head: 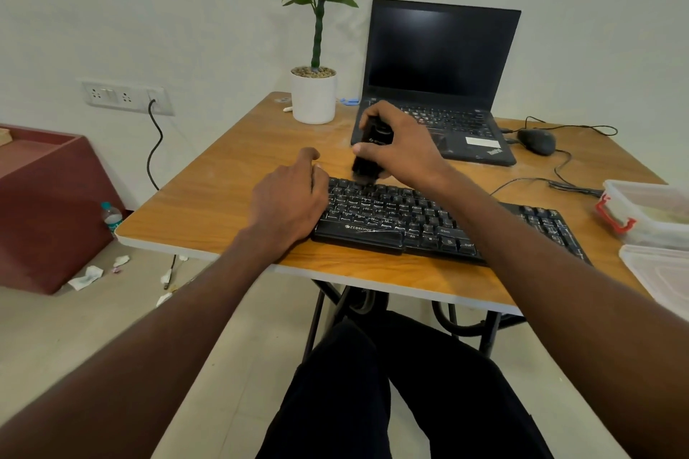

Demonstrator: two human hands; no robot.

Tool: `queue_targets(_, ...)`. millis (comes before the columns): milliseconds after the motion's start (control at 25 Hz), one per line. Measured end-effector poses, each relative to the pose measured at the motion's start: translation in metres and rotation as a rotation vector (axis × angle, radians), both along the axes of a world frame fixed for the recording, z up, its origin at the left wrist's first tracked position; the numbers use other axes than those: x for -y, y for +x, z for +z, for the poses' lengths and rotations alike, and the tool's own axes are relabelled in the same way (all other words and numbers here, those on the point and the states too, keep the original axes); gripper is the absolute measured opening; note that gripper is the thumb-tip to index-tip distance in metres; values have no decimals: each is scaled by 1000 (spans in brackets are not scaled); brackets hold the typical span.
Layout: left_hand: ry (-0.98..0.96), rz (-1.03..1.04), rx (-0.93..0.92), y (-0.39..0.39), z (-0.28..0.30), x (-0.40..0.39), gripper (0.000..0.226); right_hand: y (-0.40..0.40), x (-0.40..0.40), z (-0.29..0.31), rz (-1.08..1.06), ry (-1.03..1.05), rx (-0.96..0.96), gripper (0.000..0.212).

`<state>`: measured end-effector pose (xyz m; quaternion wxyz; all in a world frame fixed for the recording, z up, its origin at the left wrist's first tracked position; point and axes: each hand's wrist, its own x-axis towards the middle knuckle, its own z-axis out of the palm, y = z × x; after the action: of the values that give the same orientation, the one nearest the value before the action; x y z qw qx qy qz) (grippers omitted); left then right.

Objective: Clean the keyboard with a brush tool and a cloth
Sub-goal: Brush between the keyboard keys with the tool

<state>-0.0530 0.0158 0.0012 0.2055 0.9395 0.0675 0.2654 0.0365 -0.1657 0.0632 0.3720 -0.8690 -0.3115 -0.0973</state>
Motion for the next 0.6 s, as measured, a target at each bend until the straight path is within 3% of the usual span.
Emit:
queue_targets(160, 0, 2, 2, 0, 0, 0, 42, 0, 2, 1, -97, -125, 103, 41)
queue_targets(280, 8, 0, 9, 0, 0, 0, 42, -3, 12, -3, -62, 6, 30, 35)
queue_targets(440, 21, 3, 9, 1, 0, -1, 42, -7, 20, 2, -101, -100, 117, 37)
queue_targets(520, 7, -12, 8, 1, -1, -1, 41, -9, 26, 7, -51, -56, 54, 35)
queue_targets(600, 7, -15, 4, 0, -1, -1, 40, -10, 30, 9, -41, -147, 23, 37)
